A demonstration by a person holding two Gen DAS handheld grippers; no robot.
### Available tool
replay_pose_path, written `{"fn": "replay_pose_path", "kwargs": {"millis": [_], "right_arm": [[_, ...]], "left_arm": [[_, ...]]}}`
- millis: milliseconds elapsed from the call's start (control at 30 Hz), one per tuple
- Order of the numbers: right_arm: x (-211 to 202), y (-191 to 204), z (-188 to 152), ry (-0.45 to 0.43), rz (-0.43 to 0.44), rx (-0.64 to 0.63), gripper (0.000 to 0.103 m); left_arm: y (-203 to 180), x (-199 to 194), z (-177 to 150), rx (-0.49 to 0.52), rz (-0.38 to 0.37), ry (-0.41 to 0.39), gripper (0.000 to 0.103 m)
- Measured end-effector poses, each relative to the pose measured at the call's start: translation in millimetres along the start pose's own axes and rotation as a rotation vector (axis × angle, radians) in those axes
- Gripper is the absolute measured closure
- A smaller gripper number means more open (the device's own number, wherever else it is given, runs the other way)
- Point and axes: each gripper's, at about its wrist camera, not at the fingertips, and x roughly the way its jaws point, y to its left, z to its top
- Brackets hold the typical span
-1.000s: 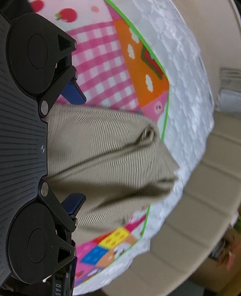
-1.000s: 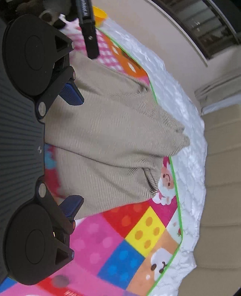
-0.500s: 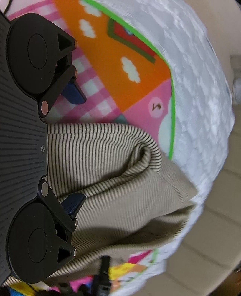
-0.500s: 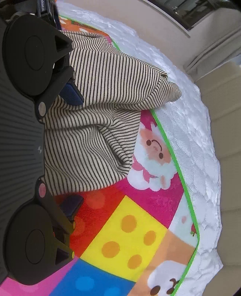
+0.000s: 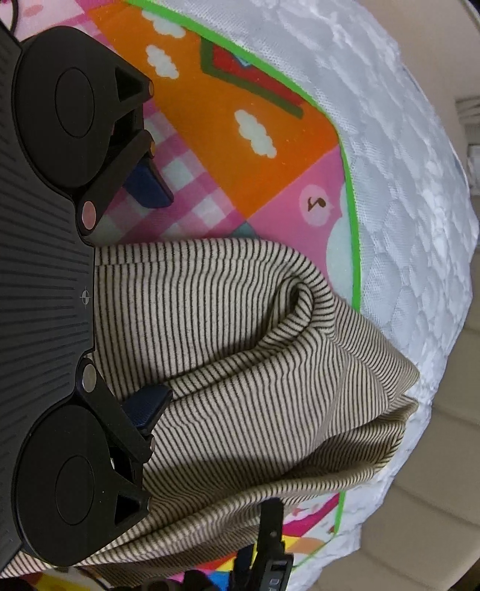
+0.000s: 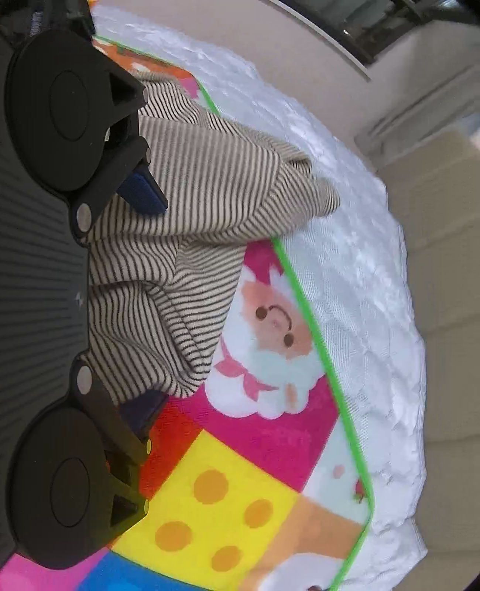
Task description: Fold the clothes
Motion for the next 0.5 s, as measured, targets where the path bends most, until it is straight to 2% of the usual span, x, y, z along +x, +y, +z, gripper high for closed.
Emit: {"fn": "replay_pose_path", "kwargs": {"millis": [33,100,133,200,233,267,333,500], "right_arm": [[-2,3,-4,0.012,-0.001,-0.032,0.006],[-7,10,-11,0.035,-0.003,-0.094,0.017],[-10,12,-14,0.049,-0.002,-0.115,0.021],[-16,16,-21,0.077,-0.003,-0.145,0.036],[-20,19,-25,0.091,-0.007,-0.158,0.039],[-24,21,-30,0.105,-0.013,-0.173,0.045],[-34,26,-40,0.138,-0.019,-0.197,0.047],[-63,34,-81,0.253,-0.043,-0.272,0.047]], "left_arm": [[-1,-1,-1,0.013,0.009,0.0,0.006],[-2,-4,-4,0.036,0.025,0.002,0.013],[-1,-7,-5,0.033,0.019,0.006,0.02],[-1,-14,-8,0.024,0.003,0.021,0.033],[-2,-16,-11,0.02,-0.011,0.036,0.043],[-3,-18,-14,0.018,-0.025,0.052,0.048],[-11,-25,-28,0.039,-0.047,0.091,0.051],[-34,-47,-72,0.098,-0.091,0.18,0.051]]}}
